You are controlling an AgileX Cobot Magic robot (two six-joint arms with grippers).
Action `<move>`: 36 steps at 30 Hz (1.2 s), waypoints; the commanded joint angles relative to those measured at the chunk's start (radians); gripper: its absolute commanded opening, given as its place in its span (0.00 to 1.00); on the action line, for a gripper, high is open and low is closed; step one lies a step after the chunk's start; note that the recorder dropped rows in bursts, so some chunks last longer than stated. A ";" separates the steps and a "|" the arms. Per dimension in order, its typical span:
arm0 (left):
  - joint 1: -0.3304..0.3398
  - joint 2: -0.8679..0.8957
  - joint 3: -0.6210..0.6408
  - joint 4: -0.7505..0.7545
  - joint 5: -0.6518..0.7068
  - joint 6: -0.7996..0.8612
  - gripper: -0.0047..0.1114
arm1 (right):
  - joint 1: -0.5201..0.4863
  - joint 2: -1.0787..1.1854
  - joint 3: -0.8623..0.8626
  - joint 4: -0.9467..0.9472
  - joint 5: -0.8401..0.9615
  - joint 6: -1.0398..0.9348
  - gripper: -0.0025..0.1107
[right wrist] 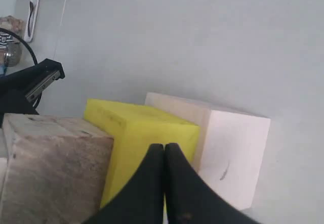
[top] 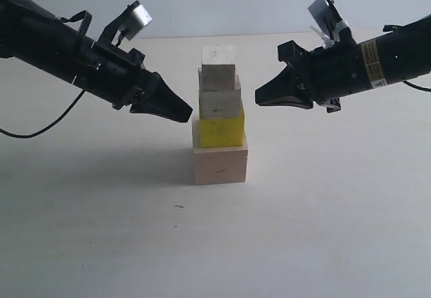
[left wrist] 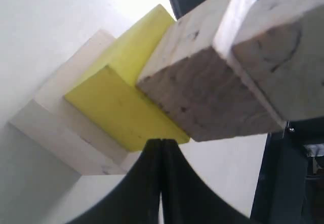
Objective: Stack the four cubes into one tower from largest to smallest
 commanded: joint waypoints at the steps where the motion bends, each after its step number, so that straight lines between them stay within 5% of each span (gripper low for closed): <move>1: 0.003 0.005 0.005 -0.009 0.004 -0.006 0.04 | -0.004 0.012 0.002 0.001 -0.014 -0.004 0.02; 9: 0.075 -0.069 0.005 0.014 -0.032 -0.006 0.04 | -0.085 -0.006 0.002 0.001 -0.016 -0.004 0.02; 19: 0.224 -0.376 0.038 0.014 -0.200 -0.016 0.04 | -0.214 -0.252 0.002 0.020 0.087 -0.173 0.02; 26: 0.230 -0.578 0.226 -0.095 -0.392 0.109 0.04 | -0.213 -0.497 0.092 0.188 0.312 -0.370 0.02; 36: 0.230 -0.640 0.478 -0.319 -0.397 0.233 0.04 | -0.213 -0.700 0.262 0.122 0.454 -0.400 0.02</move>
